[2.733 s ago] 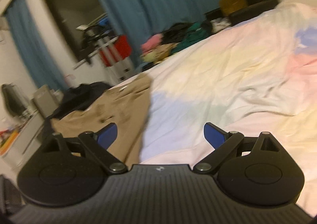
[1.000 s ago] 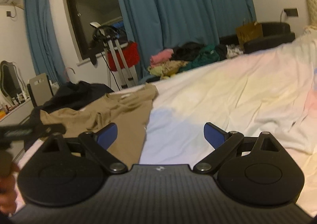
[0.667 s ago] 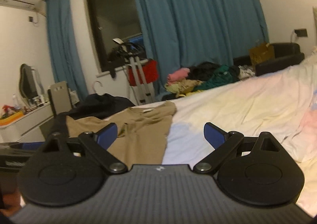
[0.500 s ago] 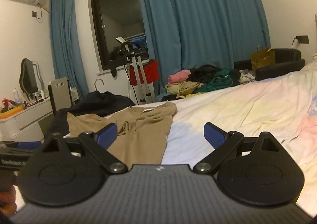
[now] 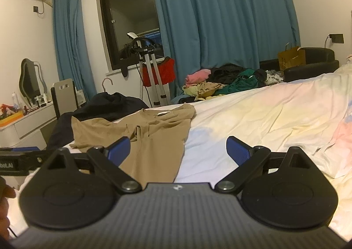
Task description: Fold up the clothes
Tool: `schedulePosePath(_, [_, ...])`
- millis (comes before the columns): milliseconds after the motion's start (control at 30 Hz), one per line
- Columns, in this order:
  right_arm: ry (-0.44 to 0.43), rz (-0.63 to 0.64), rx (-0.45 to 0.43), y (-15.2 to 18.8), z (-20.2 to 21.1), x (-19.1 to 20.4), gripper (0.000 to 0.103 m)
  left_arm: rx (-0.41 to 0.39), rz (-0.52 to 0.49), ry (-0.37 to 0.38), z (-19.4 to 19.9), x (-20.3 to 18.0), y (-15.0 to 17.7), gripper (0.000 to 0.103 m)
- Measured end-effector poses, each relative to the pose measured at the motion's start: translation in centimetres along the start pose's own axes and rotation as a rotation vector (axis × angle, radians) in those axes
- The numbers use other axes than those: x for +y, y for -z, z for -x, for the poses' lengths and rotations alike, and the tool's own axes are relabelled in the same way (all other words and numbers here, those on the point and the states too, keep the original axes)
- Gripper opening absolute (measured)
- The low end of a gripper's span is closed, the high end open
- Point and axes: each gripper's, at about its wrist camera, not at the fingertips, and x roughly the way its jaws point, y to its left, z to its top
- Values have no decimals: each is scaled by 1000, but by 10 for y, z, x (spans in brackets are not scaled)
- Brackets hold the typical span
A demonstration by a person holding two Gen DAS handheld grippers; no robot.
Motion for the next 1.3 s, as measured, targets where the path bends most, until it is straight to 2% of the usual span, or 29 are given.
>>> schedulePosePath(233, [-8, -9, 1, 2, 0, 1, 95, 13, -8, 0, 1, 5, -2, 103])
schedulePosePath(433, [-104, -20, 65, -13, -19, 8, 95, 40, 13, -41, 4, 23, -2, 103])
schedulePosePath(533, [-187, 48, 107, -32, -48, 28, 95, 16, 39, -70, 8, 39, -3, 103])
schedulePosePath(633, [-259, 132, 136, -51, -89, 61, 95, -40, 71, -56, 11, 54, -5, 103])
schedulePosePath(767, [-252, 268, 190, -64, -163, 120, 95, -119, 115, -24, 15, 74, -8, 103])
schedulePosePath(867, [-312, 310, 213, -54, -214, 162, 95, -136, 98, -36, 10, 82, -6, 103])
schedulePosePath(1000, [-403, 331, 226, -22, -271, 218, 95, -154, 208, -60, -2, 108, -2, 103])
schedulePosePath(1133, [-483, 345, 240, 17, -307, 269, 95, -258, 244, -178, -14, 129, -1, 103])
schedulePosePath(1200, [-486, 359, 275, 35, -327, 293, 94, -309, 309, -163, -19, 142, 1, 103])
schedulePosePath(1267, [-467, 366, 315, 50, -346, 311, 88, -339, 388, -143, -24, 154, 5, 103])
schedulePosePath(1300, [-454, 362, 335, 55, -355, 317, 79, -351, 428, -136, -27, 160, 7, 103])
